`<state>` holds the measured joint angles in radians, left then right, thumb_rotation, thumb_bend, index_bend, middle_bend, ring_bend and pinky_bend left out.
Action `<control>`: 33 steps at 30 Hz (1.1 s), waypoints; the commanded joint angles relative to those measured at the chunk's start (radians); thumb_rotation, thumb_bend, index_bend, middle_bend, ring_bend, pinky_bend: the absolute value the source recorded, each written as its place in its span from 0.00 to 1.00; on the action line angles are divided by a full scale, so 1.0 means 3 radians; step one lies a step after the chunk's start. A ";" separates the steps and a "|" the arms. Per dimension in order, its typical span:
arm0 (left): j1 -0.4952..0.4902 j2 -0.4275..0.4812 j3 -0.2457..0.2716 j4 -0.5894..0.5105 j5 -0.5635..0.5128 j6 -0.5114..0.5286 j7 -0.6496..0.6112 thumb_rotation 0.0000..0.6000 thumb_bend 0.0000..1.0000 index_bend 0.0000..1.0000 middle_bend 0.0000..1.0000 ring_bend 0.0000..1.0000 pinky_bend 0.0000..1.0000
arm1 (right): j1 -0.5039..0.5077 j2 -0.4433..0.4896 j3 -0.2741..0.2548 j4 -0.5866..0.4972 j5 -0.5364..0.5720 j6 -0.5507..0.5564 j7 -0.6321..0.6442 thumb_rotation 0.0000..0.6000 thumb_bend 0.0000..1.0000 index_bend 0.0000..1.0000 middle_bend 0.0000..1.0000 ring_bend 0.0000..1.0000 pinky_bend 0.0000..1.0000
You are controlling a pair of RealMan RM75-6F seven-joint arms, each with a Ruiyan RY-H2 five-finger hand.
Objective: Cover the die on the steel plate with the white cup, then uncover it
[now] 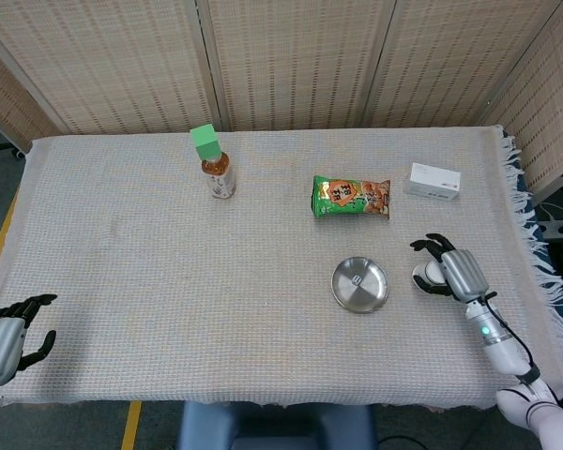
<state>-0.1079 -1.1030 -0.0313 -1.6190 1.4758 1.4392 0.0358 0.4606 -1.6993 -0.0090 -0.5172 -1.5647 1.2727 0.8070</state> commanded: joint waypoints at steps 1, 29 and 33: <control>-0.0004 -0.0002 0.0000 -0.0001 -0.0004 -0.0008 0.0008 1.00 0.40 0.24 0.29 0.32 0.40 | -0.0006 0.0053 -0.0028 -0.0047 -0.0051 0.0075 -0.0009 1.00 0.16 0.06 0.08 0.00 0.17; -0.0008 -0.0008 0.0008 -0.0003 0.0007 -0.0013 0.0024 1.00 0.40 0.24 0.30 0.32 0.40 | -0.0128 0.0866 -0.0045 -0.1402 -0.0130 0.0184 -0.1342 1.00 0.00 0.00 0.00 0.00 0.00; -0.0007 -0.0008 0.0010 -0.0001 0.0007 -0.0014 0.0024 1.00 0.40 0.24 0.30 0.32 0.40 | -0.0199 0.0860 0.0024 -0.1474 -0.0142 0.0428 -0.1381 1.00 0.00 0.00 0.00 0.00 0.00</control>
<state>-0.1101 -1.1054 -0.0282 -1.6195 1.4781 1.4349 0.0429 0.4146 -1.4426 -0.0145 -0.9453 -1.6047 1.3668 0.4021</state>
